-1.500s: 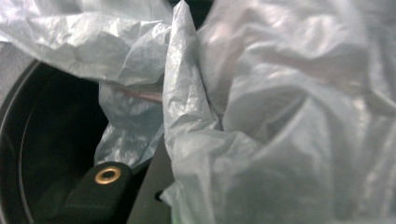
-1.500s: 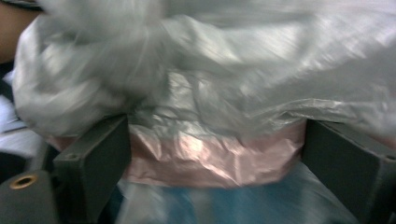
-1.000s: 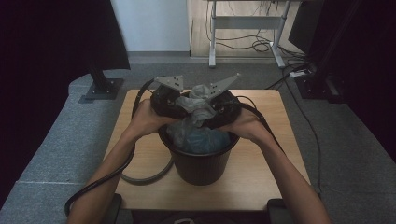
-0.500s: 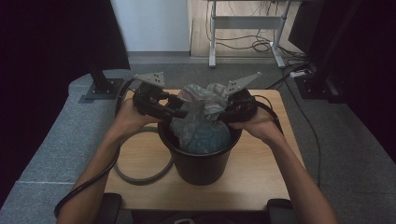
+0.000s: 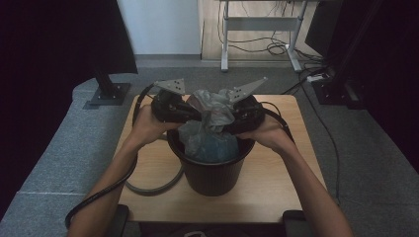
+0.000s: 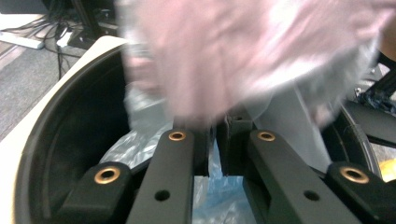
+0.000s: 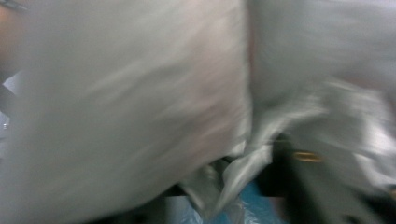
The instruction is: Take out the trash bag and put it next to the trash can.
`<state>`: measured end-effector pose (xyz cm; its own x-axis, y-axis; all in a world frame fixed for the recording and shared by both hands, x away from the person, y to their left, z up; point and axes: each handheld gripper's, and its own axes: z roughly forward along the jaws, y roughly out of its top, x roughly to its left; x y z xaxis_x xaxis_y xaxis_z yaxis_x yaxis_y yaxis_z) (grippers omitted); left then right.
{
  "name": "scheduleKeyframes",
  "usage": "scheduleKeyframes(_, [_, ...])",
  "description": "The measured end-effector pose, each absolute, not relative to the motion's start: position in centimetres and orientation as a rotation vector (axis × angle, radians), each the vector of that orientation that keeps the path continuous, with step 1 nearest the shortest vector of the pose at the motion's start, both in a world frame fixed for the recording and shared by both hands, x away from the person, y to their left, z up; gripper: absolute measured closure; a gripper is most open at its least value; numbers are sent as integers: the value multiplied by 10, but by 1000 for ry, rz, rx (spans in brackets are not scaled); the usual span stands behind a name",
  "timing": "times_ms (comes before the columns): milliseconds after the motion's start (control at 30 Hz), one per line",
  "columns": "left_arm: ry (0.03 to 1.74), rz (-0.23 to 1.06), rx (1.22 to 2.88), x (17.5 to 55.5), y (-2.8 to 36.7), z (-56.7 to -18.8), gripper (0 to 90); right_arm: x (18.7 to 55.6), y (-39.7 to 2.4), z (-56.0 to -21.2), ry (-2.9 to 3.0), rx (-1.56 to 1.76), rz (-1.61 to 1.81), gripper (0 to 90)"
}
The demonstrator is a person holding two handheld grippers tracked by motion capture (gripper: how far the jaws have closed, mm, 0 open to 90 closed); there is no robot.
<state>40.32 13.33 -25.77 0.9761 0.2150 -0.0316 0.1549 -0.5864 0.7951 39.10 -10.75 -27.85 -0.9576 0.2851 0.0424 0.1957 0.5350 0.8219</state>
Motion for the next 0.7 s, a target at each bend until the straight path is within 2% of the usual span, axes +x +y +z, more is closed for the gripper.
scheduleKeyframes(67, [243,68,2211,403,125,-259,846,392,-100,-280,2667,419,1411,383])
scheduleKeyframes(167, [218,33,2203,403,113,-260,850,391,-89,-282,2683,406,1391,375])
scheduleKeyframes(267, [215,24,2184,403,110,-259,844,389,-85,-283,2684,390,1348,578])
scheduleKeyframes(300, [236,28,2149,403,112,-258,809,389,-87,-283,2670,409,1338,642])
scheduleKeyframes(333, [272,60,2122,402,115,-256,738,391,-91,-283,2663,429,1344,720])
scheduleKeyframes(367, [286,67,2111,403,118,-254,630,392,-94,-283,2661,431,1368,758])
scheduleKeyframes(533, [323,53,2110,405,137,-250,438,391,-104,-281,2628,445,1379,798])
scheduleKeyframes(700, [352,74,2136,403,156,-255,342,392,-115,-277,2612,489,1347,798])
